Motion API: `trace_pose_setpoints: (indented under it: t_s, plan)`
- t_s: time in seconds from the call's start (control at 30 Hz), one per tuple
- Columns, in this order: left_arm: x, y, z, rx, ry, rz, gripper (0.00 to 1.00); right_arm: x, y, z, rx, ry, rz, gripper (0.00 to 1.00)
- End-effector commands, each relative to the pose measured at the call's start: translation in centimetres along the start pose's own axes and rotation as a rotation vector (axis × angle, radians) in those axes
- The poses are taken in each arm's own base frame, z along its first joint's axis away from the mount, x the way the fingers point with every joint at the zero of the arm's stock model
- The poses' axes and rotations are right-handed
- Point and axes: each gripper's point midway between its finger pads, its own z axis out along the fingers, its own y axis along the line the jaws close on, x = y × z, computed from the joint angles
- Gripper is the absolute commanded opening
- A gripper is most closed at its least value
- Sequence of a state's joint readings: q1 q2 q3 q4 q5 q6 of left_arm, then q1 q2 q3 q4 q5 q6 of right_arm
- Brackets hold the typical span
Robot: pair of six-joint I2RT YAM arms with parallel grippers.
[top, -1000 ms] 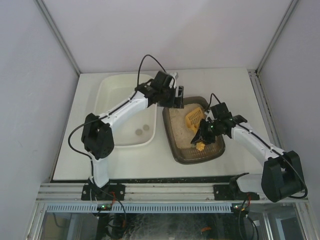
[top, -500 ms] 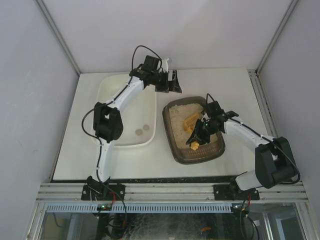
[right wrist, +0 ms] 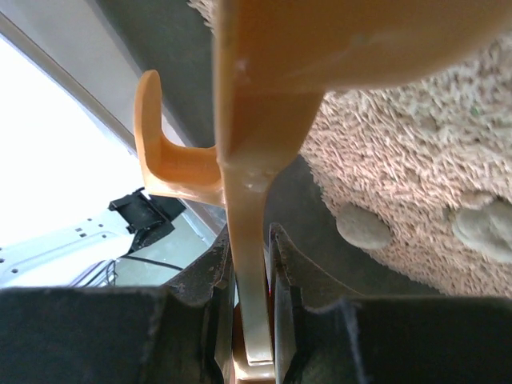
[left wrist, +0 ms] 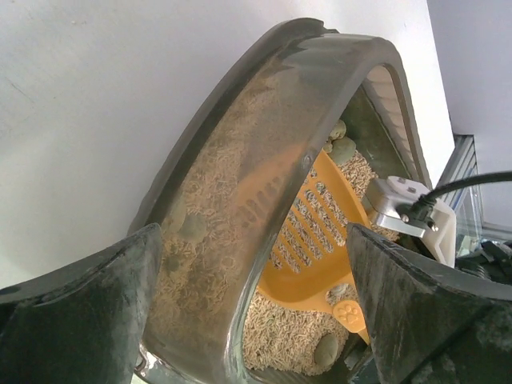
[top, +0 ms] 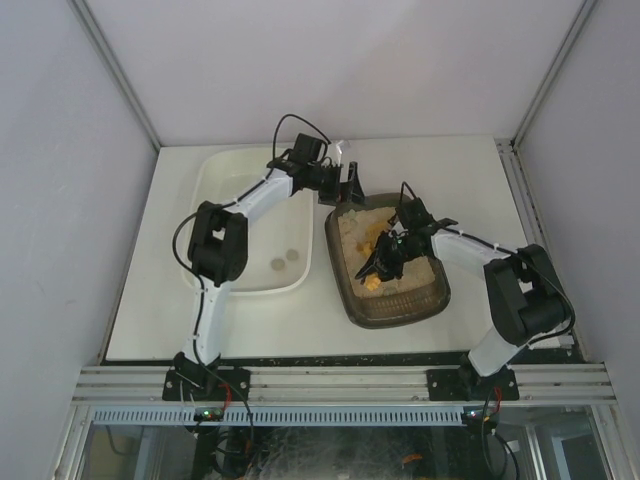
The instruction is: Clean the litter box
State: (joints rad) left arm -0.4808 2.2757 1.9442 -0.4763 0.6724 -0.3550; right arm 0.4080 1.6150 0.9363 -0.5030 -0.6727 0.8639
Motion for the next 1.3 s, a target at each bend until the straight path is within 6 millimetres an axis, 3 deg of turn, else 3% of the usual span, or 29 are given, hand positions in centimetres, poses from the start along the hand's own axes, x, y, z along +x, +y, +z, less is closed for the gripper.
trace_pose_setpoints:
  t_s: [0.0, 0.47, 0.87, 0.97, 1.1, 1.27]
  plan:
    - [0.0, -3.2, -1.4, 0.080, -0.022, 0.006, 1.00, -1.2, 3.8, 0.2, -0.170, 0.021, -0.067, 0.00]
    - [-1.0, -5.5, -2.4, 0.159, -0.074, -0.038, 1.00, -2.9, 5.5, 1.4, -0.339, 0.052, -0.158, 0.00]
    - [-0.9, -5.7, -2.1, 0.184, -0.065, -0.056, 1.00, -1.9, 6.1, 2.6, -0.489, 0.058, -0.287, 0.00]
    - [-0.7, -5.8, -2.1, 0.194, -0.057, -0.059, 1.00, -2.0, 6.4, 1.9, -0.578, 0.035, -0.320, 0.00]
    - [-1.2, -4.4, -2.7, 0.185, -0.068, -0.078, 1.00, -2.0, 6.8, 1.0, -0.681, 0.029, -0.313, 0.00]
    - [-1.1, -4.1, -2.6, 0.186, -0.063, -0.087, 1.00, -1.7, 6.4, 0.9, -0.713, 0.038, -0.277, 0.00]
